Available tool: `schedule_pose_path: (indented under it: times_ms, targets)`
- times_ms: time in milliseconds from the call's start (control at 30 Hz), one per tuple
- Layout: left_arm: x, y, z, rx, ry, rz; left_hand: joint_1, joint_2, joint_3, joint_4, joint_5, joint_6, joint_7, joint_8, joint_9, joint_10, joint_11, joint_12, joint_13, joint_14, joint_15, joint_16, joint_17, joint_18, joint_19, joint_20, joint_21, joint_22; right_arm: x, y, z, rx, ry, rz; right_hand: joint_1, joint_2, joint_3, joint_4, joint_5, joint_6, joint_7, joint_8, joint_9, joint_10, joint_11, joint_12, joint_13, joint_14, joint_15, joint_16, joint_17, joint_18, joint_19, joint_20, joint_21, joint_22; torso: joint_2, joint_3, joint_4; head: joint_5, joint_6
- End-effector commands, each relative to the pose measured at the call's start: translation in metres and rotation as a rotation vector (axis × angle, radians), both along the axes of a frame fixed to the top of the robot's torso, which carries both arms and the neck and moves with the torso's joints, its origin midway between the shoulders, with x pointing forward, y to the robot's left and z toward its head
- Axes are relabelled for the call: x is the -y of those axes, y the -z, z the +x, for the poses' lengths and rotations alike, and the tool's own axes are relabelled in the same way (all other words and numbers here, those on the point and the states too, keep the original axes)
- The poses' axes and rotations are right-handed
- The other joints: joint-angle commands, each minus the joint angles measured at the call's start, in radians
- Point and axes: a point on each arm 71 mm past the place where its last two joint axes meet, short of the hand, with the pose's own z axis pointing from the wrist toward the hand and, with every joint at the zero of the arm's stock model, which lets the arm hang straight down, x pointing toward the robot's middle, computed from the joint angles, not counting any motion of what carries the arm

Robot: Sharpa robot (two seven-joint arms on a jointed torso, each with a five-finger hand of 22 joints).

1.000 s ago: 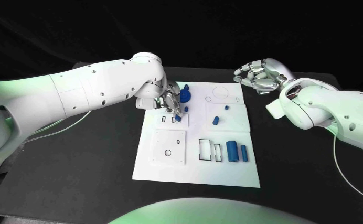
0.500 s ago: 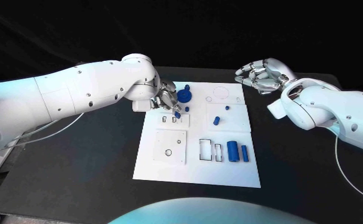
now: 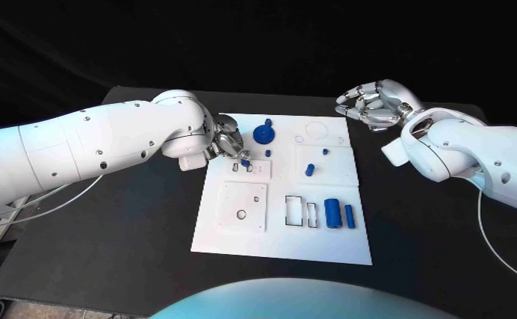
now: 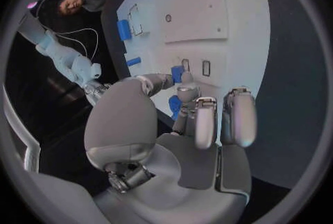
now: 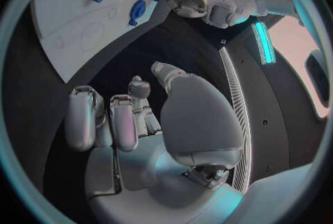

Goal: Assemble the parts on the task board

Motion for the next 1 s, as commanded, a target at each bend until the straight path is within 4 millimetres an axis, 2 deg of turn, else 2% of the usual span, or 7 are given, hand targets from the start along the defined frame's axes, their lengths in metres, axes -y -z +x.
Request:
schedule_pose_path:
  times_ms: [33,200,467,867,1000]
  targets:
    - [0.002,0.0,0.001,0.06,-0.014,0.009,-0.005,-0.001,0.227,-0.229,0.006,0.01,-0.001,0.007,-0.001,0.011,0.0,0.006,0.004,0.103,-0.007,0.006,0.253,-0.016,0.009,0.001,0.004,0.059,-0.001,0.0,-0.001,0.001,-0.015,-0.005,-0.013,-0.001,0.001,0.007,0.003,-0.007,-0.002,0.006,0.001,0.007,-0.002,0.006,-0.001,0.041,-0.007,-0.007,-0.001,0.01,-0.004,-0.005,-0.004,0.103,0.0,0.0002,-0.0001,0.001,-0.001]
    - [0.005,0.004,-0.001,0.07,-0.006,0.017,-0.005,-0.002,0.229,-0.23,0.007,0.011,-0.002,0.007,-0.001,0.013,-0.001,0.008,0.007,0.103,-0.008,0.006,0.253,-0.016,0.009,0.001,0.005,0.06,-0.001,0.0,-0.001,0.001,-0.015,-0.005,-0.014,-0.001,0.0,0.008,0.004,-0.008,-0.002,0.007,0.001,0.007,-0.002,0.006,-0.001,0.041,-0.006,-0.007,-0.001,0.01,-0.005,-0.005,-0.006,0.102,0.002,-0.0002,-0.0021,0.002,0.0]
    - [0.008,0.006,-0.003,0.065,0.009,0.026,-0.006,-0.002,0.23,-0.23,0.008,0.012,-0.002,0.007,-0.001,0.016,-0.001,0.01,0.011,0.103,-0.008,0.006,0.253,-0.016,0.011,0.0,0.006,0.061,-0.001,0.0,-0.001,0.001,-0.015,-0.005,-0.014,-0.001,0.0,0.008,0.004,-0.008,-0.002,0.007,0.001,0.007,-0.002,0.006,-0.001,0.041,-0.006,-0.007,-0.001,0.01,-0.005,-0.005,-0.006,0.102,0.002,0.0017,0.0003,0.0,-0.004]
    - [0.01,0.009,-0.003,0.051,0.027,0.043,-0.006,-0.003,0.231,-0.231,0.008,0.013,-0.003,0.007,-0.001,0.016,-0.002,0.01,0.012,0.103,-0.009,0.006,0.253,-0.016,0.011,0.0,0.006,0.062,-0.001,0.001,-0.001,-0.001,-0.017,-0.005,-0.014,-0.001,0.0,0.008,0.004,-0.008,-0.002,0.007,0.001,0.007,-0.002,0.006,-0.001,0.041,-0.006,-0.007,-0.001,0.01,-0.005,-0.005,-0.006,0.102,0.001,0.0003,-0.001,0.001,-0.005]
    - [0.011,0.01,-0.003,0.045,0.033,0.048,-0.006,-0.003,0.231,-0.231,0.008,0.013,-0.003,0.007,-0.001,0.016,-0.002,0.01,0.012,0.103,-0.009,0.006,0.253,-0.016,0.011,0.0,0.006,0.062,-0.002,0.001,-0.001,-0.002,-0.017,-0.005,-0.015,-0.001,-0.001,0.01,0.005,-0.009,-0.002,0.008,0.0,0.007,-0.002,0.006,-0.001,0.041,-0.007,-0.007,0.0,0.01,-0.004,-0.005,-0.005,0.103,0.001,0.0013,-0.0008,-0.001,-0.007]
